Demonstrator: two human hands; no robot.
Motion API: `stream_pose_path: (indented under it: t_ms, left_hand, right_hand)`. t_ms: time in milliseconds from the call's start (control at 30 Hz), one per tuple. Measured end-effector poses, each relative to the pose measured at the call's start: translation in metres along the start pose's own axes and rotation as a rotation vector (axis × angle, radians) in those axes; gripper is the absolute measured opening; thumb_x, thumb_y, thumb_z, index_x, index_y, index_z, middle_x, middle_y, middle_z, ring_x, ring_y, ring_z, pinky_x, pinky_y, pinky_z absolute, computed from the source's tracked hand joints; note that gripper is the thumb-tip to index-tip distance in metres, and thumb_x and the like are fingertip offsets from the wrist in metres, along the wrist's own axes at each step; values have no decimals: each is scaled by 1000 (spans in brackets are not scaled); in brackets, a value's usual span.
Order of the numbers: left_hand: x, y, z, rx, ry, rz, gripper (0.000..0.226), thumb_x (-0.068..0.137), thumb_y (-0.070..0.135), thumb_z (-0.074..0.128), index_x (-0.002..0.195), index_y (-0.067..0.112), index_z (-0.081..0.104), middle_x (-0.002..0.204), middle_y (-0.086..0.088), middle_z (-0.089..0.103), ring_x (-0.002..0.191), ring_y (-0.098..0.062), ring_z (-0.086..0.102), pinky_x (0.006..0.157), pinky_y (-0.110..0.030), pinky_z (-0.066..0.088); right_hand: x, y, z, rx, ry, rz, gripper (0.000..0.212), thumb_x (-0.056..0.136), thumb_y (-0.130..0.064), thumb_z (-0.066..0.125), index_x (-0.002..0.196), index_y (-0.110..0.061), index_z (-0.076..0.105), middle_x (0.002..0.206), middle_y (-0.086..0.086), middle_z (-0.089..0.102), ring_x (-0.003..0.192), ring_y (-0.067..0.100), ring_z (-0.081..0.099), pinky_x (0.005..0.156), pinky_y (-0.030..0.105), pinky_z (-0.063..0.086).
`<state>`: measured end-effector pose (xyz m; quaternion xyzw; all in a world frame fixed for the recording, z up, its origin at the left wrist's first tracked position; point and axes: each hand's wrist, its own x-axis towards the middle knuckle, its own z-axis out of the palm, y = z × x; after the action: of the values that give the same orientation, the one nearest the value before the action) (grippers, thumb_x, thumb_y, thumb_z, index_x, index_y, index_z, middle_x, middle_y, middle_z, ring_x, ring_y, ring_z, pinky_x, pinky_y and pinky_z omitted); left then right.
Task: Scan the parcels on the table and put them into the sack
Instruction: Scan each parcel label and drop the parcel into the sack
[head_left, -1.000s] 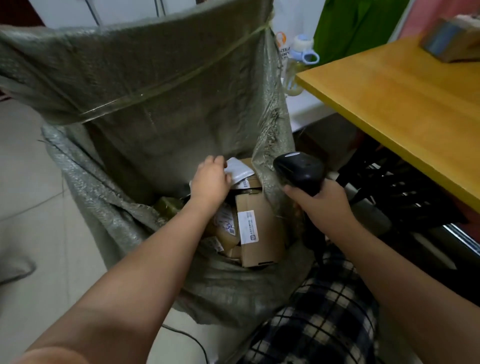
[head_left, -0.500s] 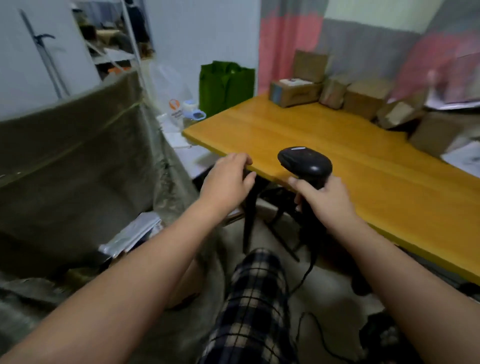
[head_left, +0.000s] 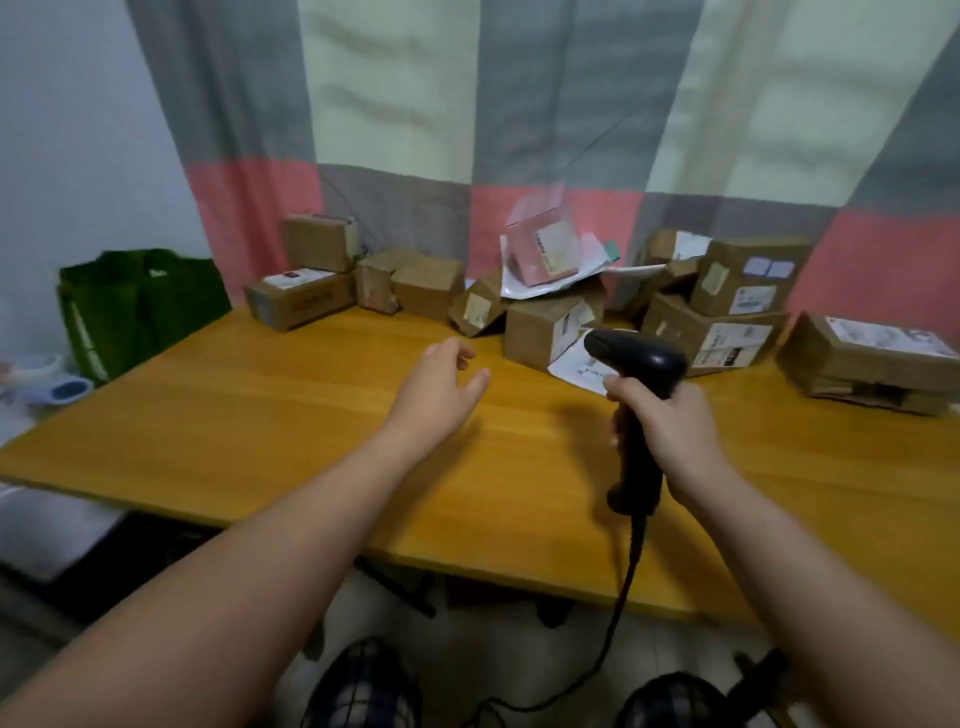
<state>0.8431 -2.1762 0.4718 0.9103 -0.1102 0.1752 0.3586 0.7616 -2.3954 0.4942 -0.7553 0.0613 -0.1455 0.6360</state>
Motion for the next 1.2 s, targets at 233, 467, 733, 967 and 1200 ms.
stream_pose_path:
  t_ms: [233, 467, 733, 967, 1200]
  left_hand:
    - [110, 6, 36, -168, -28, -171, 65, 87, 52, 61, 134, 11, 44, 132, -14, 45, 120, -30, 48, 102, -40, 41]
    - [220, -3, 56, -430, -83, -277, 106, 68, 79, 57, 150, 24, 18, 155, -9, 26, 139, -30, 32, 112, -49, 31]
    - [292, -33, 74, -459, -395, -164, 99, 56, 100, 31, 140, 48, 33, 125, 28, 53, 120, -8, 49, 104, -32, 36]
    - [280, -31, 78, -554, -353, -96, 100, 58, 96, 39, 141, 40, 37, 104, 36, 54, 99, 7, 51, 89, -20, 34]
    - [207, -23, 49, -612, -352, -88, 89, 68, 83, 45, 143, 36, 32, 123, 23, 56, 116, 1, 53, 98, -20, 39]
  right_hand:
    - [99, -4, -3, 190, 127, 77, 19, 79, -36, 73, 88, -21, 66, 83, 2, 67, 81, 20, 63, 72, 37, 51]
    - [231, -12, 33, 367, 66, 112, 62, 76, -43, 75, 130, -20, 55, 119, 4, 63, 113, 23, 57, 97, 41, 46]
    - [308, 7, 51, 283, -63, 278, 60, 64, -59, 78, 110, -22, 66, 107, 4, 70, 102, 25, 63, 95, 44, 49]
    - [302, 11, 54, 359, -202, 251, 37, 77, -50, 73, 102, -23, 75, 101, 5, 75, 99, 25, 69, 87, 38, 53]
    - [229, 2, 44, 373, -272, 267, 51, 67, -48, 75, 107, -17, 73, 102, 6, 74, 91, 19, 72, 78, 32, 52]
